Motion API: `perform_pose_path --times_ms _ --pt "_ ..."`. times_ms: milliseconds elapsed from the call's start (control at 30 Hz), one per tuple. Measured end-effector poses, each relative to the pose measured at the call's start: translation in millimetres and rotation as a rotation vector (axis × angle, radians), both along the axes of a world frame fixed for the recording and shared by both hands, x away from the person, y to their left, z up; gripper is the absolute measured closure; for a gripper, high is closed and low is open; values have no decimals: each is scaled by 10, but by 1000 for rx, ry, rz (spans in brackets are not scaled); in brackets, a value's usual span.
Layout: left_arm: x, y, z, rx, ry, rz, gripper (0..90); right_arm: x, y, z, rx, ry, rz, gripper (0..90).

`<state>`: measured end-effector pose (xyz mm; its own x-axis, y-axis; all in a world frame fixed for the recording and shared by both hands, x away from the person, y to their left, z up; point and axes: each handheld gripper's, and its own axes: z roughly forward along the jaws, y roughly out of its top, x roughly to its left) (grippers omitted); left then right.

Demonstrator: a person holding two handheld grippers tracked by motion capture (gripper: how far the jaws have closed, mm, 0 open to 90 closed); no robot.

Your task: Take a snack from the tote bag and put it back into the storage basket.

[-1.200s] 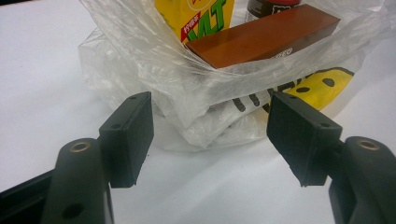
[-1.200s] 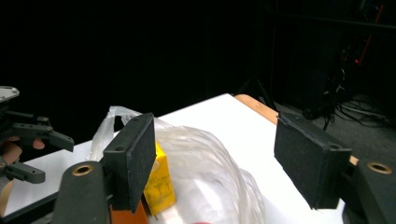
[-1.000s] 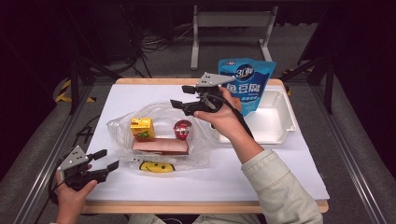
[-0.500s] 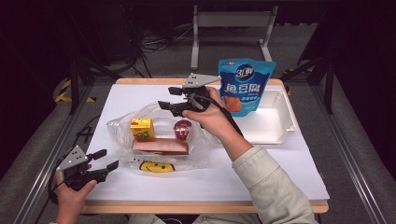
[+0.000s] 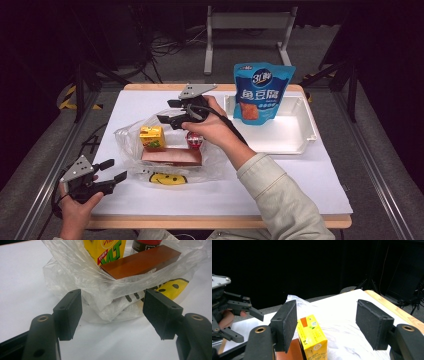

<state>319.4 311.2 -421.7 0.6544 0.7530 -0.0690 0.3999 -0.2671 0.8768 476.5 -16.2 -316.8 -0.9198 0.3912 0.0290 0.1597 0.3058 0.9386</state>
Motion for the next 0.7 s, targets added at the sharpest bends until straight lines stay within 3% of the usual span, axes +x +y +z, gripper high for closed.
perform_pose_path --times_ms 467,633,700 --pt "43 -19 8 -5 3 -10 324 86 248 -209 -49 35 38 274" --pt "52 -22 10 -7 -1 -15 324 98 300 -306 -108 142 5 273" --pt "52 -23 9 -8 2 -15 324 109 324 -348 -134 123 15 280"
